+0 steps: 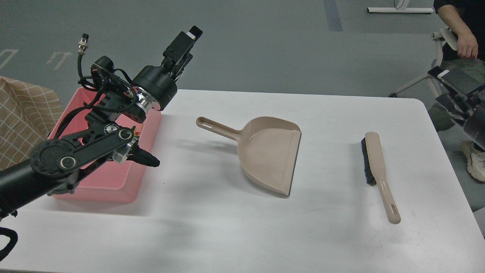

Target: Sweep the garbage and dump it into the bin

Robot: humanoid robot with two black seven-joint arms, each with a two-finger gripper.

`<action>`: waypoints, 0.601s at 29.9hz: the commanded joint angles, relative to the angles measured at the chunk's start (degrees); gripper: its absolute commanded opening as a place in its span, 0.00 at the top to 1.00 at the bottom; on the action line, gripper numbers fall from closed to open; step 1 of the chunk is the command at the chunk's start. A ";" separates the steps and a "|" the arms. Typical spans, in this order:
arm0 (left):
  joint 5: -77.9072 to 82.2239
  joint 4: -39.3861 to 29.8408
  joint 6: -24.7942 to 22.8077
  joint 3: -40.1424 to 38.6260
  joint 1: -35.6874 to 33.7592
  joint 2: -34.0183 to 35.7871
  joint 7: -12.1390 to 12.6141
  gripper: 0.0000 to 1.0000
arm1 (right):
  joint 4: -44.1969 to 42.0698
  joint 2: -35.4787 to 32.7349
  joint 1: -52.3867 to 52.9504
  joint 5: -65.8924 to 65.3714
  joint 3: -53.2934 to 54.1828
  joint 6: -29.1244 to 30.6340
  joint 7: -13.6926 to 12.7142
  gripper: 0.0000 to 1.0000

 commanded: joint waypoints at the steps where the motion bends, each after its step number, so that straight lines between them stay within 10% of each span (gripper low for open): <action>1: -0.70 0.07 -0.21 -1.27 -0.01 -3.48 -1.43 0.02 | 0.12 0.37 2.82 7.06 3.00 0.01 0.03 0.01; 18: -7.90 -0.01 -3.45 -17.26 1.04 -20.10 -5.05 0.03 | 1.08 20.05 8.18 23.96 8.20 0.01 -0.59 0.02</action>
